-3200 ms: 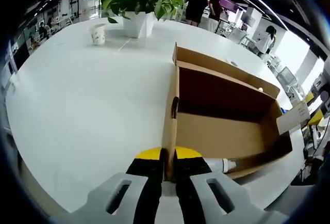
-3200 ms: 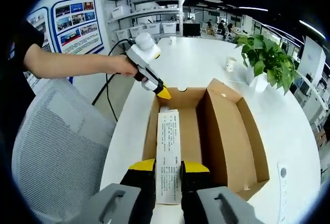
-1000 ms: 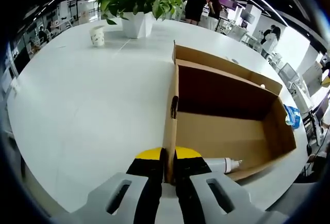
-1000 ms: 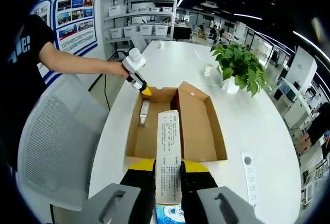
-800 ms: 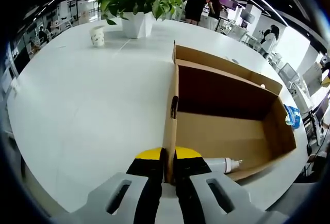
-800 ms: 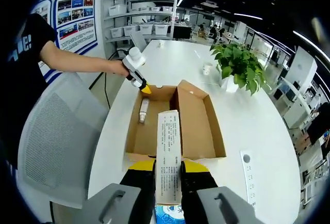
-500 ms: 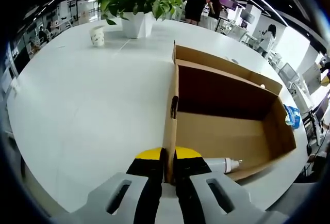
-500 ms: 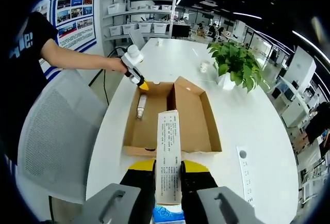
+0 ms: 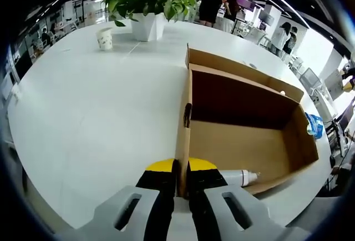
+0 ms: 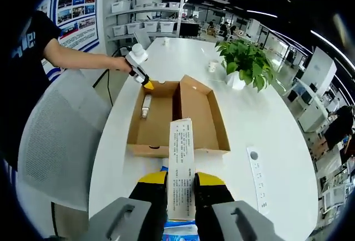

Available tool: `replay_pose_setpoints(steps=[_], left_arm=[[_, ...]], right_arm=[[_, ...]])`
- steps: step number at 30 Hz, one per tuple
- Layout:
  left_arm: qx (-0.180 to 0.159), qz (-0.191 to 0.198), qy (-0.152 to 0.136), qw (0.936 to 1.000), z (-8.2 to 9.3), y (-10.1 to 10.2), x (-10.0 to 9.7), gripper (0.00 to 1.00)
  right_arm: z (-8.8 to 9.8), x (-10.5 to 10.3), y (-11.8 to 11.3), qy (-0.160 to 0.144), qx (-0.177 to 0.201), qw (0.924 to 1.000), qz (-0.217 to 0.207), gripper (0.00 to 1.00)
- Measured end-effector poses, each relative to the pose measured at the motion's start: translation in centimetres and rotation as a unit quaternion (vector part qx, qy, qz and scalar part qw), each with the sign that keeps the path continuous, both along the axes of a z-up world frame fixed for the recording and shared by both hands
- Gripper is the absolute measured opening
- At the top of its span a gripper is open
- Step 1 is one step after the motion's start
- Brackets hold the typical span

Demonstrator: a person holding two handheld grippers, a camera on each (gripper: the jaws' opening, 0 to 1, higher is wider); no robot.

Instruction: Operate the shoe box by opening the lid, removing the specified soft item, and placing it in the target area until the item is outside and the box remains undamaged.

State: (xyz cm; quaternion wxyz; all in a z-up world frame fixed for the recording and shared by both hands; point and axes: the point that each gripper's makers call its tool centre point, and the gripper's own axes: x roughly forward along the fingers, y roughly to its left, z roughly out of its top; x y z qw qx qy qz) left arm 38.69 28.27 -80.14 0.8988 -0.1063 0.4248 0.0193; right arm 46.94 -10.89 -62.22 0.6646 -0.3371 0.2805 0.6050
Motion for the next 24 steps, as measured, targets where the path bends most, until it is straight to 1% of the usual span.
replay_pose_setpoints(steps=[8,24], left_arm=[[0.0,0.0,0.0,1.0,0.0,-0.1,-0.1,0.04],[0.0,-0.001,0.0,1.0,0.1,-0.3,-0.2,0.04]], right_arm=[[0.0,0.7,-1.2,-0.005,-0.005,0.9999,-0.007,0.14],[-0.9,2.1,-3.6,-0.01,-0.028,0.9995,-0.013,0.14]])
